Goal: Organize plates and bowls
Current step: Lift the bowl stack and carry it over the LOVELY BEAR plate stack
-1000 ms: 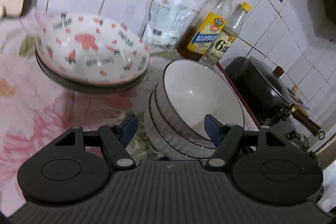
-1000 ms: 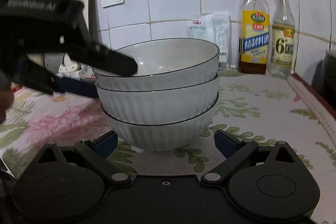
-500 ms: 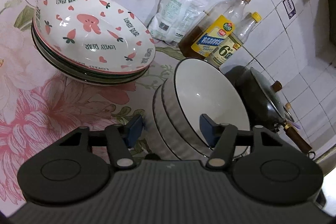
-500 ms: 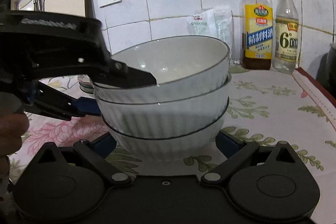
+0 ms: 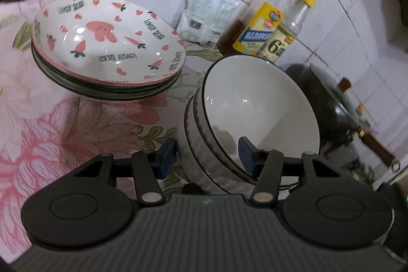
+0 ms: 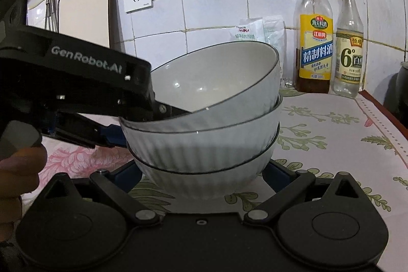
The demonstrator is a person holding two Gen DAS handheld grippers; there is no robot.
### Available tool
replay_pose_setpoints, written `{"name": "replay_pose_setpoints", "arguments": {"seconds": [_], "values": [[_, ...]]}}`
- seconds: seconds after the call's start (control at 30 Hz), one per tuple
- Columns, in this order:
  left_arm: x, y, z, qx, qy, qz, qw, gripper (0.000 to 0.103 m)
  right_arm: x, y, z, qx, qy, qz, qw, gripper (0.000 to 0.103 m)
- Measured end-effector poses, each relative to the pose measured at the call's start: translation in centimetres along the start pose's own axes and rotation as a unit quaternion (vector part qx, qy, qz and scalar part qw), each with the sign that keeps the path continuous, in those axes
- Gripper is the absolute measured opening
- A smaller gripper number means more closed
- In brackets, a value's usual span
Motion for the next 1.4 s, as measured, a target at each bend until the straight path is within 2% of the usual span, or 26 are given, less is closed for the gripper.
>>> {"name": "replay_pose_setpoints", "arguments": {"seconds": [0.17, 0.53, 0.67, 0.83, 1.1, 1.4], "values": [[-0.4, -0.2, 0.4, 0.022, 0.007, 0.003, 0.9997, 0.051, -0.3, 0.0, -0.1, 0.002, 0.002, 0.007, 1.0, 0.101], [-2.1, -0.2, -0.2, 0.02, 0.01, 0.005, 0.9997, 0.051, -1.3, -0.2, -1.4, 0.001, 0.013, 0.039, 0.999, 0.101], [-3.1, 0.1, 0.1, 0.025, 0.01, 0.012, 0.9996, 0.051, -2.2, 0.1, -1.9, 0.002, 0.017, 0.062, 0.998, 0.101], [-4.7, 0.8, 0.5, 0.025, 0.009, 0.018, 0.9995, 0.051, -3.1, 1.0, -2.7, 0.004, 0.019, 0.07, 0.997, 0.101], [-8.2, 3.0, 1.2, 0.028, 0.021, 0.031, 0.9989, 0.051, -4.1, 4.4, -4.8, -0.015, 0.042, 0.051, 0.998, 0.101], [-10.8, 8.7, 0.4, 0.02, 0.046, 0.046, 0.9977, 0.051, -2.9, 9.6, -7.8, -0.022, 0.078, 0.044, 0.996, 0.101]]}}
Point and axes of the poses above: each gripper's, at about its wrist camera, not at the fingertips, and x roughly the way its jaws point, z to its right, y to its top, the point moved 8 cm from there along x, roughly the way its jaws point, and after that the axes turned 14 degrees about z, right-handed, at the moved point
